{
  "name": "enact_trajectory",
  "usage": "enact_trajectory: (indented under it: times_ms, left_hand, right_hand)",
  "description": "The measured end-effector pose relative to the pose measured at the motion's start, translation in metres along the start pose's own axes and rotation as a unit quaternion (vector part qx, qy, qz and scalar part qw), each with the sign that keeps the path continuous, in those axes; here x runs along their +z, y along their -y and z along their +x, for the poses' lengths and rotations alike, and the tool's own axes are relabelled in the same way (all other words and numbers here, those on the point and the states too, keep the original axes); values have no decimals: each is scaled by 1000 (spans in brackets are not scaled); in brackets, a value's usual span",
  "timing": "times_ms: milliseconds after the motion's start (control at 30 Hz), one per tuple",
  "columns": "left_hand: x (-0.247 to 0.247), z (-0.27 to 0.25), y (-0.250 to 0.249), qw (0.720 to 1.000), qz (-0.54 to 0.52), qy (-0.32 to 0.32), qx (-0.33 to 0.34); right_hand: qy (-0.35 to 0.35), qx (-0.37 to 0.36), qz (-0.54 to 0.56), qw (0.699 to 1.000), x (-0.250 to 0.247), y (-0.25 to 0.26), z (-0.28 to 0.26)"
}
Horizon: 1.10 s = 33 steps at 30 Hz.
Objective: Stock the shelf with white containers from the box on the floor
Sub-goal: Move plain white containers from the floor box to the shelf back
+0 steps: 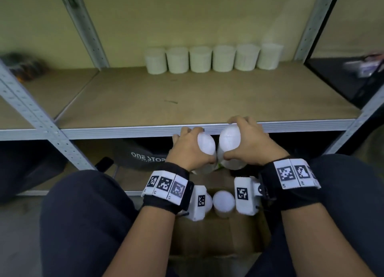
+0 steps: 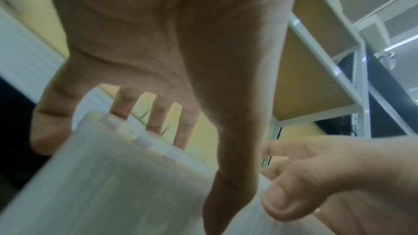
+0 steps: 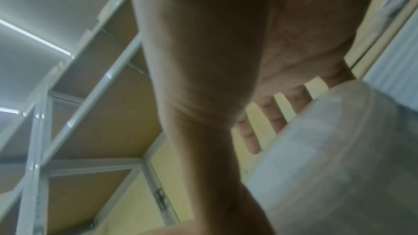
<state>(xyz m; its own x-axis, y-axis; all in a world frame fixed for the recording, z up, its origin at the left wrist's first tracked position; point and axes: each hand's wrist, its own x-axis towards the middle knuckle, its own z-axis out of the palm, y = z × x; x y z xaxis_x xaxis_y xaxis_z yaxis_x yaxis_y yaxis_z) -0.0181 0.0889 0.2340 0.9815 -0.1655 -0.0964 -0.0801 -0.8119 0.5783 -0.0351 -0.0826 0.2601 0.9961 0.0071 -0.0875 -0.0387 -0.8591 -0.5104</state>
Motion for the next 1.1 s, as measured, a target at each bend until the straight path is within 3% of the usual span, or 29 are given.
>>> enact_trajectory:
  times_ms: [333,567,700,1100]
  left_hand:
    - [-50,8,-30,987,-35,-125,91]
    - [-61,33,-37,976,-57,-178,115]
    - [-61,53,-36,978,-49,-170,111]
    - [-57,69,-28,991,-26,-106,80]
  right_hand:
    - [-164,-87,119,975,-37,8,19]
    - [-232,-91,150,957,-37,6,52]
    - [-226,-73,152,959,-29,3,72]
    - [-235,-119,125,957,-19,-2,81]
